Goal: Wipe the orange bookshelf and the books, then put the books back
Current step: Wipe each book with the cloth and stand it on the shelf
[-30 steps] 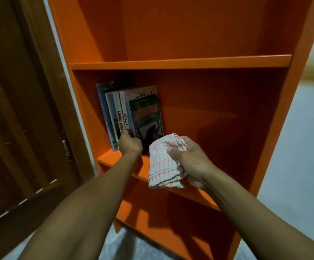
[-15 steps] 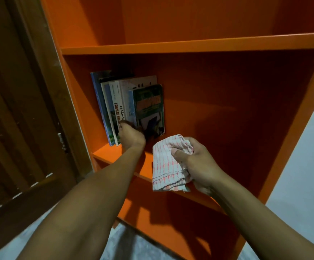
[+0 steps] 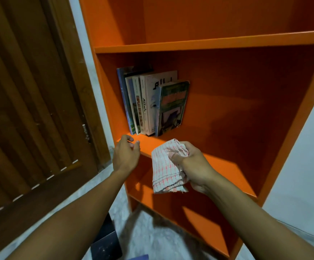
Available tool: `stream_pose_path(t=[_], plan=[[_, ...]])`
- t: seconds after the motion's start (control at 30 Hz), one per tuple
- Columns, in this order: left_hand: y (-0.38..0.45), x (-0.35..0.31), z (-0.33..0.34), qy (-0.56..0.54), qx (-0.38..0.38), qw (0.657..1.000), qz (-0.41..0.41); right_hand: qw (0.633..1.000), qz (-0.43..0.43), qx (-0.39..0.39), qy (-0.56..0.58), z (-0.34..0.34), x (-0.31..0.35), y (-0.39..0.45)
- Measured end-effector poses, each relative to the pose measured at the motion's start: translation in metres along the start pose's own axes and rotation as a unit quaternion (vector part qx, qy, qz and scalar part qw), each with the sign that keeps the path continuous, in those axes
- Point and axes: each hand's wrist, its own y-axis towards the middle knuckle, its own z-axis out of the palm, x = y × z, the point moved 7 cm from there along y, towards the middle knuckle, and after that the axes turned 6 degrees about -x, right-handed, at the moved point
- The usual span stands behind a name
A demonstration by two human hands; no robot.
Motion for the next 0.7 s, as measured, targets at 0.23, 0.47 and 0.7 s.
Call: stream_pose_path(t=[0.23, 0.47, 0.7], plan=[[-0.012, -0.003, -0.011, 0.033, 0.061, 0.996, 0.064, 0.984, -0.002, -0.172, 0.040, -0.011, -0.005, 0.002], [-0.017, -0.075, 0.062, 0.071, 0.146, 0.973, 0.165, 0.970, 0.003, -0.238, 0.055, -0.056, -0.002, -0.005], [-0.032, -0.117, 0.114, 0.195, 0.262, 0.892, 0.312, 0.960, -0.035, -0.263, 0.095, -0.080, 0.008, -0.018]])
